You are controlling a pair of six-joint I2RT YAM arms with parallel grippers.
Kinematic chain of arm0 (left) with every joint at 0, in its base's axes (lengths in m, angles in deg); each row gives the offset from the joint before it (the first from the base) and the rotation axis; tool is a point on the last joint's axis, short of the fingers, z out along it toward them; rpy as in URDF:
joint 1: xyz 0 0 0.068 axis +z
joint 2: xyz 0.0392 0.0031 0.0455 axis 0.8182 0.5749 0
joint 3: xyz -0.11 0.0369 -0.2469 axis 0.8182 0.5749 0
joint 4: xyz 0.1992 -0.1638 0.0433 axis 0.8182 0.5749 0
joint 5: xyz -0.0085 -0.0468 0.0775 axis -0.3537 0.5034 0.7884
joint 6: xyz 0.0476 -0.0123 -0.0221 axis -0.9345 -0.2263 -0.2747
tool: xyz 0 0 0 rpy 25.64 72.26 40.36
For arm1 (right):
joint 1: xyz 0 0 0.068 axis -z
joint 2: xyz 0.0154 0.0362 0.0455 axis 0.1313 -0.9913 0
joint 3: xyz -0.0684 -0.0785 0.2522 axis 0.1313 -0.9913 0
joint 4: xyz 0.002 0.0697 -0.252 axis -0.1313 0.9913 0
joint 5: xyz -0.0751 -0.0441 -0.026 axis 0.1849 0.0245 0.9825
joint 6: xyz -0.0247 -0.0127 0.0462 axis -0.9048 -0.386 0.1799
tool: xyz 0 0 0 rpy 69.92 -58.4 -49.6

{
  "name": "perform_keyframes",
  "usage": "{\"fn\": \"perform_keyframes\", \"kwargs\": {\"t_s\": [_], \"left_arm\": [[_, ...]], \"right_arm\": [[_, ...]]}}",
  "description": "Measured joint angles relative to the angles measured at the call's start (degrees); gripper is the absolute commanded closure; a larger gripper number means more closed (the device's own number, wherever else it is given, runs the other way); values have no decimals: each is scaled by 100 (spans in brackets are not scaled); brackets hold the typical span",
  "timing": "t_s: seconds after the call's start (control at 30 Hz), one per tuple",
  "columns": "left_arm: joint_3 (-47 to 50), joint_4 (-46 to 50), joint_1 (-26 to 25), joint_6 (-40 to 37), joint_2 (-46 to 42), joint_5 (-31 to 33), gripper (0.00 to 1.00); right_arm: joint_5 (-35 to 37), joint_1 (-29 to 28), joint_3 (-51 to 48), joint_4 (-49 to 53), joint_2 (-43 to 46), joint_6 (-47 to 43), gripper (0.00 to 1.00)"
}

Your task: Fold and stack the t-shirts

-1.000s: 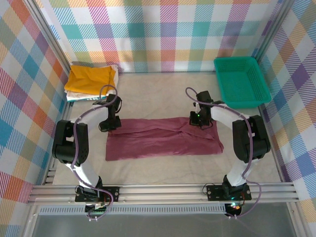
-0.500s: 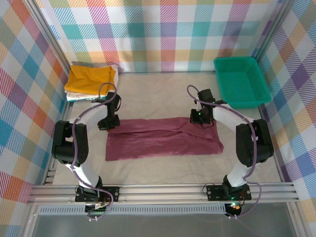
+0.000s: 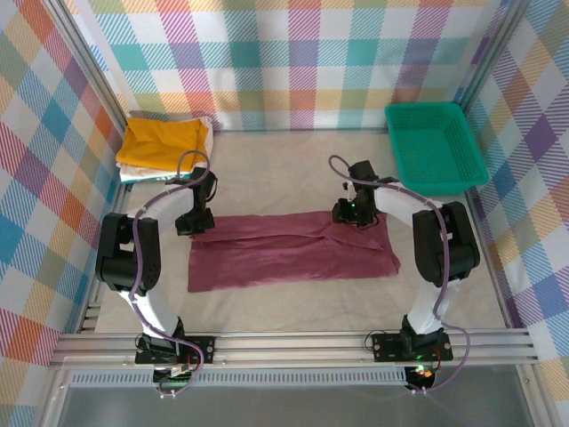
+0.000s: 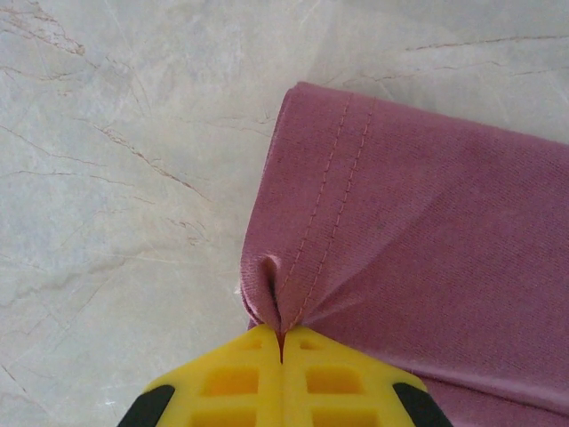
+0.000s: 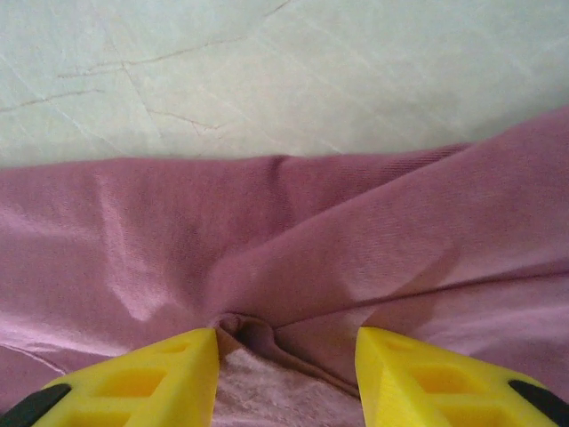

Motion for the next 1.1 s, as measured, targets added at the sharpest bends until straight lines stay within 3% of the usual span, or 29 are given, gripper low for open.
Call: {"fn": "perform_keyframes", "kwargs": {"t_s": [0.3,0.8,1.1], "left_arm": [[0,-15,0,0,13,-4,100],[0,-13,0,2,13,-4,100],[0,-13,0,2,13,-15,100]], "right_arm": [[131,-92,129,140,-66,-85,100],[177,-96,-42,557,1147,-85,100],[15,-138,-232,476,1134,46,100]]}}
